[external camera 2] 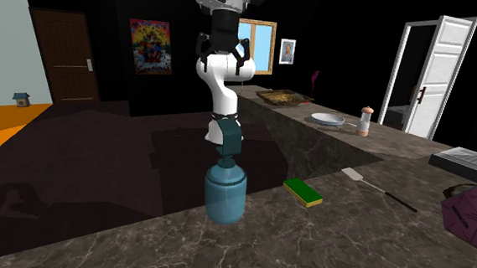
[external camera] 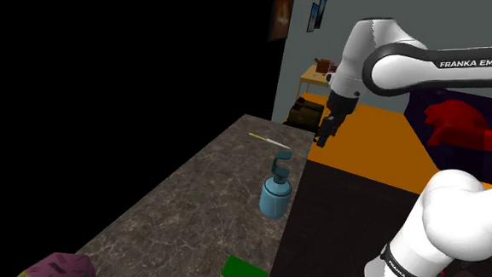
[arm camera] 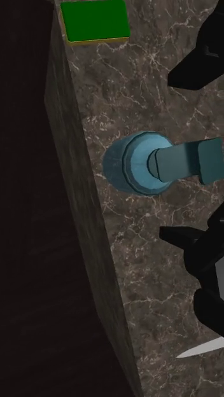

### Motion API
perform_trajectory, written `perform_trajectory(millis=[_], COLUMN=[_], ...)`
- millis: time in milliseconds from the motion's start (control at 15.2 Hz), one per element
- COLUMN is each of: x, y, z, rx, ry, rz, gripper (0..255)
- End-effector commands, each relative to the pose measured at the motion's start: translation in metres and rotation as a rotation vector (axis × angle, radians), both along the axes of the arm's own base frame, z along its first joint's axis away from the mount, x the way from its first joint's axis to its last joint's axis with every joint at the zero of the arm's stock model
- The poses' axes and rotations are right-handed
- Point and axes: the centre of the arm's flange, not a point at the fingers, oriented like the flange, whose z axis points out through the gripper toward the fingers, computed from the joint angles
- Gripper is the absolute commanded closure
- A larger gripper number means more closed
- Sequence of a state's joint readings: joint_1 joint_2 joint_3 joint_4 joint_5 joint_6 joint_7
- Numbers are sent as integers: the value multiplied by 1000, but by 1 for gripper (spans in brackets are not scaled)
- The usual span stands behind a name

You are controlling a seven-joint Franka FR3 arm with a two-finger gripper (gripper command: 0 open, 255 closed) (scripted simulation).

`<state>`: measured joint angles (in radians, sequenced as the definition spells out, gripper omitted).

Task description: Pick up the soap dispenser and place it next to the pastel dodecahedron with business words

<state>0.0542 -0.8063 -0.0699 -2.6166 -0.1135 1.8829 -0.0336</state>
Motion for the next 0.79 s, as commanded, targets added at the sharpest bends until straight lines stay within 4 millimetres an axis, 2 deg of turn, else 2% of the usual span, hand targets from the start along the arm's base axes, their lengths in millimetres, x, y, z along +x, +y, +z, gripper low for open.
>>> perform_trajectory(millis=[0,726], x=[6,47], y=[-5,-20], z=[-25,-159], rx=[16,103], ry=[-36,-207], rz=[50,312], gripper=[0,0])
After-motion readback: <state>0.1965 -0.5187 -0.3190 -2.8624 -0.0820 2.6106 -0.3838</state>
